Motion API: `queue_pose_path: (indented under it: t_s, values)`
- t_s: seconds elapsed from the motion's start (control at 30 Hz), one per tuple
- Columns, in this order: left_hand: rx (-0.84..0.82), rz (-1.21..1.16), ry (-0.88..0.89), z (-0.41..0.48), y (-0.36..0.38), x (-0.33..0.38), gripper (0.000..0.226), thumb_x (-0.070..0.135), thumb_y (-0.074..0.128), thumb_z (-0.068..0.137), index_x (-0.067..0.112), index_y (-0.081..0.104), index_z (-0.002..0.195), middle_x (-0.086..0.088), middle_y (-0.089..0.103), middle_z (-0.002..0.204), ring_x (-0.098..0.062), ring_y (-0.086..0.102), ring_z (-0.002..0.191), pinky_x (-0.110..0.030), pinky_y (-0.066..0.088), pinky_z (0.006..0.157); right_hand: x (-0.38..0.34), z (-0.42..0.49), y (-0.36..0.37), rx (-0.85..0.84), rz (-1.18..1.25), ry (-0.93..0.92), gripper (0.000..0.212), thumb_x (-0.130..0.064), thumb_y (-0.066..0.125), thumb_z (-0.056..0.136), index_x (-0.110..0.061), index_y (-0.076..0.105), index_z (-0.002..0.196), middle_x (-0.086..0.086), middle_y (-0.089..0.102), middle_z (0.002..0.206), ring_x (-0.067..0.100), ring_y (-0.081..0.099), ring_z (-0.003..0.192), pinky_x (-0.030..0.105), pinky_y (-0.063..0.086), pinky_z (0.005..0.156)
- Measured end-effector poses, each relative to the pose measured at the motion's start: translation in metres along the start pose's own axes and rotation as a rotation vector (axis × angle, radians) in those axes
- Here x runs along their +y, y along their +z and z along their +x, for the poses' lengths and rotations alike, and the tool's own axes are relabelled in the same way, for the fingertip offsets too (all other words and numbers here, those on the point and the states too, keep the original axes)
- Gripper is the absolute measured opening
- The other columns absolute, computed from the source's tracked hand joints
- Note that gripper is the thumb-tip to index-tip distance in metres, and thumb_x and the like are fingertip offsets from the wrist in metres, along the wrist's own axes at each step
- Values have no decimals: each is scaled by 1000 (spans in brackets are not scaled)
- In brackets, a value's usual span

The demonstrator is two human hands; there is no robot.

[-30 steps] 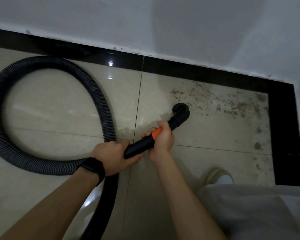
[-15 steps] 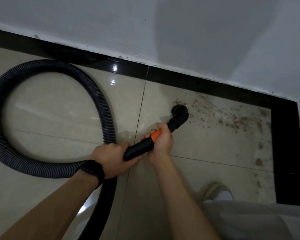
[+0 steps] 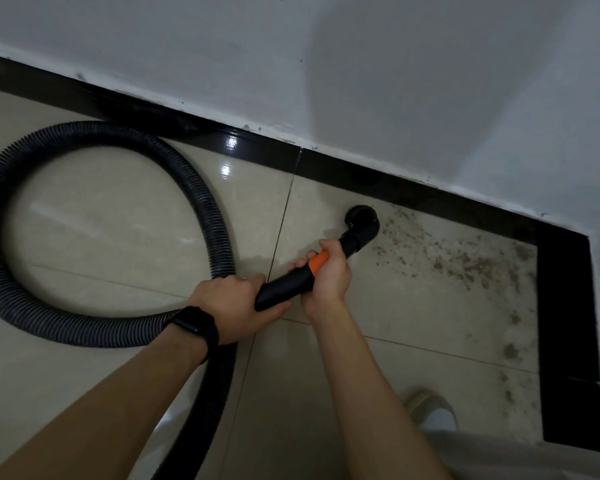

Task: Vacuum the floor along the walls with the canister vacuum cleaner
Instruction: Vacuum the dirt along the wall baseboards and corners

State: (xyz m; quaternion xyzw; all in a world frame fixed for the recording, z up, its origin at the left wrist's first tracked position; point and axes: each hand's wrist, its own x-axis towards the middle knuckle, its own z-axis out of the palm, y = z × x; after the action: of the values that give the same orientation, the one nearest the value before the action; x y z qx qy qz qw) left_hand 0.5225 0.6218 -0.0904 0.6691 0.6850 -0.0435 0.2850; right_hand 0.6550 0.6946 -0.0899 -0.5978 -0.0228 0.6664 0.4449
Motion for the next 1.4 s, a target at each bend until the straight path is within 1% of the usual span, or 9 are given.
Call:
queue_pose_path:
  t_s: [0.37,0.53,0.6,0.77,0.97,1.07,1.2,1.3,1.4]
  values:
    - [59,-67,-48,22,-6,0,55,82,33,83,31,47,97,8,58,81,-15,60,75,-30,51,68,-13,18,22,-2,-3,-15,7,-8,61,89,-10,55,87,3,50,60,17,46,45,28,49,48]
    - [118,-140,-90,9,-6,-15,52,80,35,84,30,44,94,8,57,81,-16,61,75,-32,54,69,3,17,37,-23,-34,-13,12,-9,61,89,-9,54,98,3,49,60,18,47,44,28,49,49]
    - [167,-162,-81,-2,-5,-23,49,77,34,85,30,40,100,7,58,84,-19,62,76,-34,54,67,10,13,46,-35,-55,-4,16,-9,62,89,-9,53,103,4,49,61,18,48,43,29,50,49]
    - [241,-87,19,-25,-8,-41,64,78,15,81,35,34,123,3,61,92,-20,61,80,-33,51,64,23,2,53,-30,-61,14,18,-13,64,93,-8,56,108,4,53,65,17,53,43,33,55,53]
    - [224,70,218,-46,1,-43,60,79,13,79,34,42,106,10,47,72,-13,44,66,-28,33,53,40,-33,4,152,109,-9,15,-8,63,94,-8,52,105,3,51,58,21,50,44,36,53,52]
    - [228,110,405,-55,15,-46,53,78,13,88,33,40,98,10,56,66,-14,55,62,-24,28,47,51,-54,-26,225,179,9,15,-7,62,94,-9,50,103,3,52,58,22,51,44,38,54,54]
    - [184,115,504,-63,19,-39,51,74,9,91,31,38,96,9,57,63,-14,56,57,-21,28,44,53,-69,-49,261,198,18,13,-7,62,92,-10,50,97,4,52,58,21,51,44,37,54,52]
    - [199,87,511,-61,20,-22,54,77,6,88,32,33,99,6,61,73,-16,59,67,-25,33,49,40,-63,-53,268,169,0,10,-8,61,91,-9,51,92,4,50,58,20,48,42,34,52,49]
    - [180,104,467,-53,22,-3,66,75,1,79,30,39,109,4,65,89,-19,61,84,-29,36,58,26,-51,-54,234,160,-9,10,-9,61,90,-9,51,92,5,49,60,21,46,42,33,50,47]
